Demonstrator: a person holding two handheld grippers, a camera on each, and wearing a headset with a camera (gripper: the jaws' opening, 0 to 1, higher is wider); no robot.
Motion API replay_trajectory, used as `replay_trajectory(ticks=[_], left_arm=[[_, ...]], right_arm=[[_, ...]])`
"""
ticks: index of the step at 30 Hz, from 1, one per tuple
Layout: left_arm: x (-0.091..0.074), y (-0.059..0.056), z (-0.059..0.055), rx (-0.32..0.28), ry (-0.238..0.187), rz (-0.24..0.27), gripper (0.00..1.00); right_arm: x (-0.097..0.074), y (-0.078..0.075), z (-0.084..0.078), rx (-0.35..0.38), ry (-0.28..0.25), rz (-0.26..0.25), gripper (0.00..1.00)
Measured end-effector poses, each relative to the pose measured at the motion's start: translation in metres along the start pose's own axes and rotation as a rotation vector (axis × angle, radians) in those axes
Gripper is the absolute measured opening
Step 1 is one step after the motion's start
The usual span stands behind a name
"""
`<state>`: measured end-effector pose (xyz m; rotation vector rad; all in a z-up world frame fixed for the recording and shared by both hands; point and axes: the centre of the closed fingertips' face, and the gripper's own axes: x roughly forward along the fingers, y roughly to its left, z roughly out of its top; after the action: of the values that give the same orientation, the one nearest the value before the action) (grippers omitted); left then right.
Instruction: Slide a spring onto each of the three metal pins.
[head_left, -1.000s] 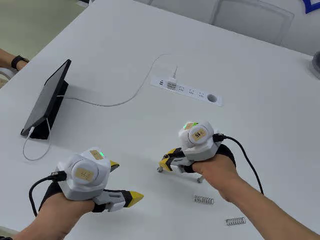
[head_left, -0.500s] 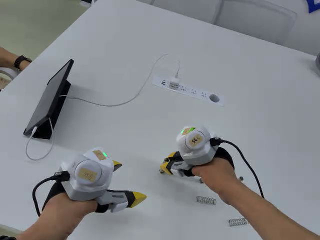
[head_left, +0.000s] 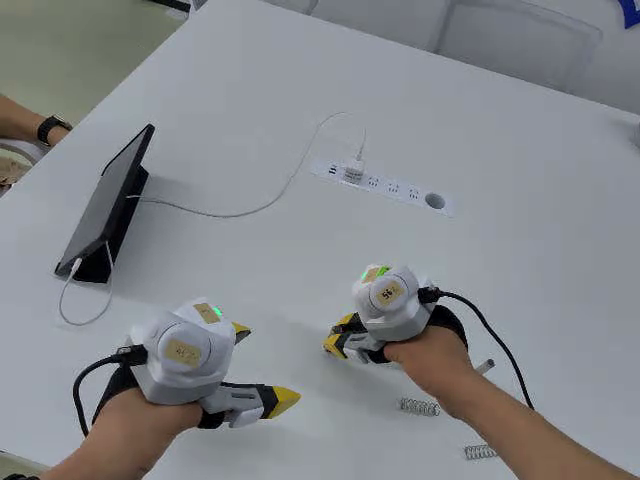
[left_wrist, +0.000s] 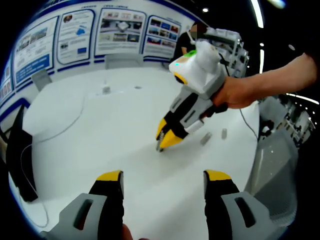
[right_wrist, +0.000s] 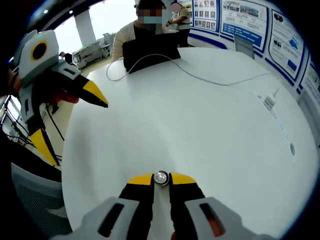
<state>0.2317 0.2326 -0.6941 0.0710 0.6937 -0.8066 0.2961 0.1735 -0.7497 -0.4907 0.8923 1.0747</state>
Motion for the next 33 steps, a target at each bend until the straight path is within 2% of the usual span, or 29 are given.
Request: replay_trajectory(ticks=[6,12,23,33], left_arm=[[-0.001,-0.001,0.000,0.000,0.001,0.001,0.66],[-0.001,-0.003,0.000,0.003,0.006,-0.001,0.66],[-0.002,-0.008,-0.002,0.003,0.008,-0.005,0.66],[-0.004,-0.015,-0.003,0.007,0.009,-0.007,0.66]], right_arm=[[0.002,0.001,-0.002,0.000,-0.002,0.001,0.14],[0.000,0.005,-0.005,-0.004,0.000,0.002,0.23],[-0.017,0.008,-0.011,-0.033,-0.005,-0.025,0.41],[-0.028,0.015,-0.021,-0.023,-0.018,-0.036,0.47]])
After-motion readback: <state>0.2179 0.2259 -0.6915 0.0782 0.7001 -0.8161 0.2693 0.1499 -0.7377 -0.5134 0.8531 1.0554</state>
